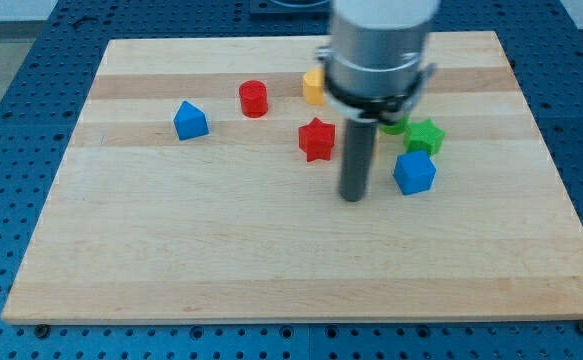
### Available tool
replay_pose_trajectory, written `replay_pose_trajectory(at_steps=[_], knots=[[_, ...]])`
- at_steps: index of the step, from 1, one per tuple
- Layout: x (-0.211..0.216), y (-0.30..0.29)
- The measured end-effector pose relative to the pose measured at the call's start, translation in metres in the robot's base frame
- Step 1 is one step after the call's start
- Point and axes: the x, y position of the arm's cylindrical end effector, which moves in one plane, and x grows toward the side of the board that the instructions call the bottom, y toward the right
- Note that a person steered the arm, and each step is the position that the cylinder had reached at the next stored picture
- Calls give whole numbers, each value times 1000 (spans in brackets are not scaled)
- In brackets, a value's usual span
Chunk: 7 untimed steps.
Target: Slide the red star to the blue cube
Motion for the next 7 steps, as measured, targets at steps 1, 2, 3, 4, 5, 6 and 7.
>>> replay_pose_trajectory(at_steps=[1,2,3,4,5,6,7], knots=[[-10,-71],[-60,-101],[-111,-96],[-131,-58],[-131,5],[-125,22],[-112,16]])
